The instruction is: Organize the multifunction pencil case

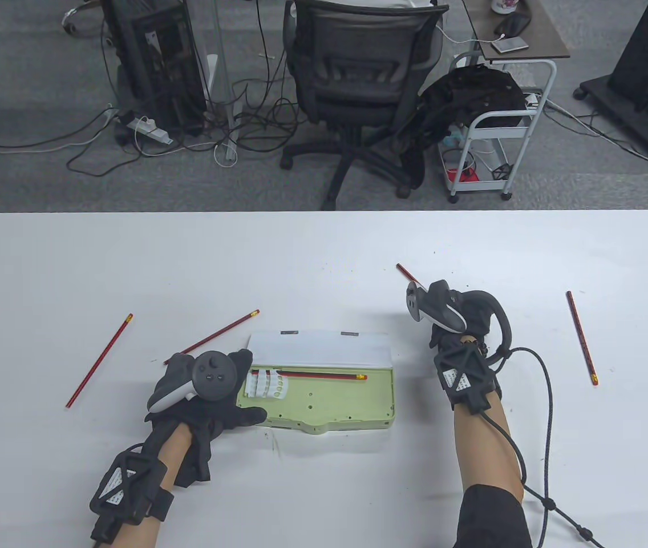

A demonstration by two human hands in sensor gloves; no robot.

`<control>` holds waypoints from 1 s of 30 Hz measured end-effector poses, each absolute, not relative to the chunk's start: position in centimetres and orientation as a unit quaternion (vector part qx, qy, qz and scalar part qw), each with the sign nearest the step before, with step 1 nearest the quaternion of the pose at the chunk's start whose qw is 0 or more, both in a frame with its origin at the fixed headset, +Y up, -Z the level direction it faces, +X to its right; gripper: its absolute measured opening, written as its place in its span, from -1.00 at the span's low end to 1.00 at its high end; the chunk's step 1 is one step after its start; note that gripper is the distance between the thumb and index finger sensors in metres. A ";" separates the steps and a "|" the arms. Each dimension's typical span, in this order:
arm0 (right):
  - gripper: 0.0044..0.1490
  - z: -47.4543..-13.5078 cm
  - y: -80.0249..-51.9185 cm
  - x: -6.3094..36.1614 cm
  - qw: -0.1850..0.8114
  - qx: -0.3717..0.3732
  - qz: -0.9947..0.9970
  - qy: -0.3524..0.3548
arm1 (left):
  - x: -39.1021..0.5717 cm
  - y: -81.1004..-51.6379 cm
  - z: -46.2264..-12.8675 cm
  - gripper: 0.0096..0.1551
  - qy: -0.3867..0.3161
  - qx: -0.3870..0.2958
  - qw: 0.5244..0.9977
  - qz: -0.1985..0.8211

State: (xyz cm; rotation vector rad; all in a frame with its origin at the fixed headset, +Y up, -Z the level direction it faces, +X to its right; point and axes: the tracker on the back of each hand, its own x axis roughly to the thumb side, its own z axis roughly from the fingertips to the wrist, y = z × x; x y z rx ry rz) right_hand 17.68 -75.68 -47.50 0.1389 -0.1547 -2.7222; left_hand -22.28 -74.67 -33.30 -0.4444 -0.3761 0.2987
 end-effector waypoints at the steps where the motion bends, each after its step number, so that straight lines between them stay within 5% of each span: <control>1: -0.47 -47.6 -75.8 17.7 0.197 0.051 -0.977 -0.059 | -22.3 -74.7 -33.3 0.37 -0.185 -0.218 0.947 0.148; 9: -0.51 -45.9 -73.3 18.5 0.117 0.071 -0.989 -0.064 | -22.2 -74.6 -33.3 0.36 -0.184 -0.217 0.948 0.141; 20: -0.47 -37.6 -67.2 16.7 0.002 0.016 -1.000 0.025 | -22.2 -74.7 -33.3 0.37 -0.186 -0.216 0.948 0.141; 30: -0.46 -32.0 -67.3 12.8 -0.017 -0.051 -0.996 0.071 | -22.1 -74.7 -33.2 0.37 -0.189 -0.214 0.948 0.142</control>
